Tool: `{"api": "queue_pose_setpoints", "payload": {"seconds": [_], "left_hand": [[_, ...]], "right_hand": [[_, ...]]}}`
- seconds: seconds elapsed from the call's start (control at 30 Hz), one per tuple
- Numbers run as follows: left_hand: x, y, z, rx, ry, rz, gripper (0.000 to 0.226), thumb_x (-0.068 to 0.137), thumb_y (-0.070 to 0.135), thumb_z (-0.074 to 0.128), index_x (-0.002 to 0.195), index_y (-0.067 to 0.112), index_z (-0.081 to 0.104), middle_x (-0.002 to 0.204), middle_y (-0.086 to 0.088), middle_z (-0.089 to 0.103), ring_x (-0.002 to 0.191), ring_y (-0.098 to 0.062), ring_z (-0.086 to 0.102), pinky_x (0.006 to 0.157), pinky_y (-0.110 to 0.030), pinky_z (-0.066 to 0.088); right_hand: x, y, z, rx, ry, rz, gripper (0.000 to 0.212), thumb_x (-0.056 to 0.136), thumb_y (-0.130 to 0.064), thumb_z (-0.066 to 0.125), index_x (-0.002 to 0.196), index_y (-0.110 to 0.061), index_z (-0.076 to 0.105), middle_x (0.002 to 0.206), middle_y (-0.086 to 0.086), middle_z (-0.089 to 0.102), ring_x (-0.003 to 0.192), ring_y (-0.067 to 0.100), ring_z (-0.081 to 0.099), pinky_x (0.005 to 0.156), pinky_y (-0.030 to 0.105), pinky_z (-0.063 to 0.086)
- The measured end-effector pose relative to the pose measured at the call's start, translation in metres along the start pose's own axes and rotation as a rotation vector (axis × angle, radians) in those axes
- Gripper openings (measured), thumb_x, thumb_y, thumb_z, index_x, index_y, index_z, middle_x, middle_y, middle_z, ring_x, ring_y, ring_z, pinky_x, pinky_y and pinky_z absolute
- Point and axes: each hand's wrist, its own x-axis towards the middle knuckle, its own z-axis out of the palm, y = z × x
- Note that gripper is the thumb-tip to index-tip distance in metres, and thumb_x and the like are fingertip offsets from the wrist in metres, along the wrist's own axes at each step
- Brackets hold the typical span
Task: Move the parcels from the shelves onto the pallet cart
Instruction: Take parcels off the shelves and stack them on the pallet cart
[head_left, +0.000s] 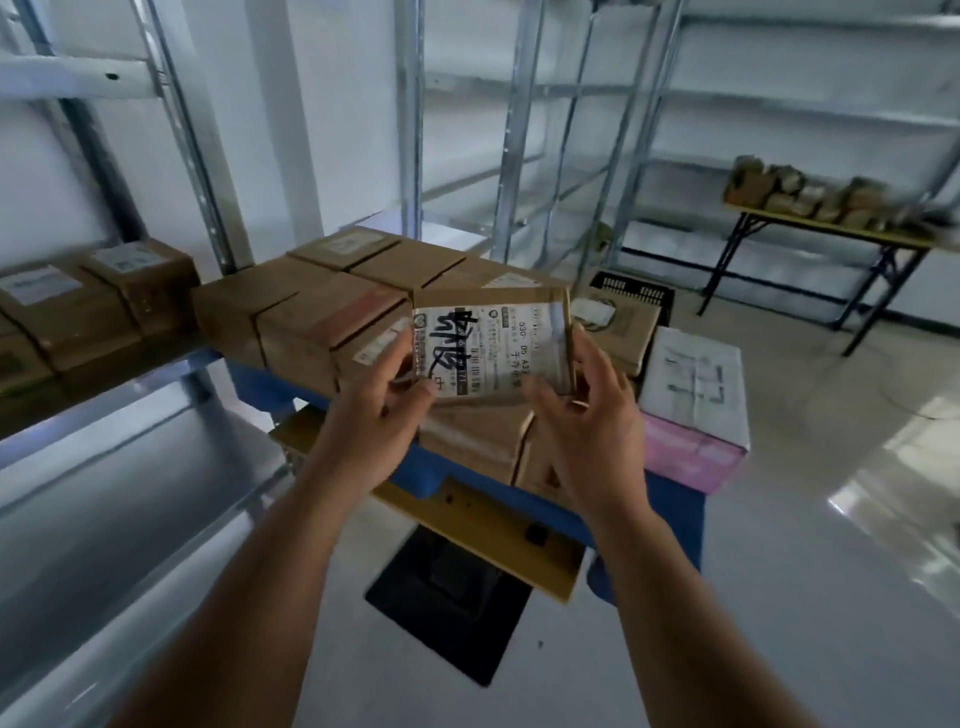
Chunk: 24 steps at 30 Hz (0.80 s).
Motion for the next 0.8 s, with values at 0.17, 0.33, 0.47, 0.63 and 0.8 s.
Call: {"api": "queue_pose_setpoints", "payload": {"seconds": [0.17, 0.33, 0.47, 0.63, 0.8], "left_hand": [[-0.004, 0.039, 0.075, 0.059, -0.135, 0.065, 0.049, 0.096, 0.033, 0.044, 0.139, 0.046, 0.024, 0.105, 0.027, 0.053, 0.088, 0.013, 0.055, 0.064, -0.008, 0.043], [0.008, 0.061, 0.136, 0.220, -0.289, 0.118, 0.060, 0.095, 0.041, 0.042, 0.148, 0.031, 0.015, 0.097, 0.020, 0.055, 0.065, 0.005, 0.058, 0.044, -0.011, 0.042], [0.024, 0.062, 0.172, 0.304, -0.446, 0.107, 0.060, 0.095, 0.046, 0.040, 0.148, 0.032, 0.015, 0.116, 0.008, 0.057, 0.078, -0.013, 0.066, 0.069, -0.040, 0.056], [0.040, 0.047, 0.204, 0.477, -0.529, 0.061, 0.058, 0.093, 0.047, 0.038, 0.147, 0.032, 0.019, 0.102, -0.001, 0.066, 0.084, -0.018, 0.064, 0.071, -0.034, 0.050], [0.047, 0.026, 0.217, 0.589, -0.578, 0.071, 0.054, 0.098, 0.038, 0.036, 0.147, 0.027, 0.020, 0.108, 0.002, 0.060, 0.073, -0.006, 0.060, 0.057, -0.016, 0.044]], "right_hand": [[-0.010, 0.046, -0.078, -0.013, 0.092, 0.074, 0.065, 0.084, -0.045, 0.059, 0.144, -0.033, 0.036, 0.117, 0.002, 0.057, 0.099, 0.014, 0.060, 0.078, 0.030, 0.055], [-0.017, 0.089, -0.132, -0.015, 0.179, 0.215, 0.059, 0.085, -0.043, 0.060, 0.140, -0.035, 0.041, 0.111, 0.003, 0.062, 0.091, 0.015, 0.062, 0.067, 0.024, 0.048], [-0.024, 0.118, -0.152, -0.027, 0.203, 0.309, 0.051, 0.085, -0.043, 0.059, 0.134, -0.031, 0.048, 0.104, 0.004, 0.064, 0.089, 0.018, 0.062, 0.070, 0.031, 0.052], [-0.035, 0.147, -0.150, 0.060, 0.138, 0.407, 0.022, 0.088, -0.041, 0.059, 0.108, -0.040, 0.051, 0.099, -0.002, 0.067, 0.081, 0.007, 0.066, 0.055, 0.017, 0.051], [-0.033, 0.168, -0.130, 0.107, 0.067, 0.528, 0.035, 0.089, -0.037, 0.061, 0.123, -0.030, 0.052, 0.094, -0.008, 0.067, 0.074, 0.000, 0.065, 0.048, 0.009, 0.044]]}}
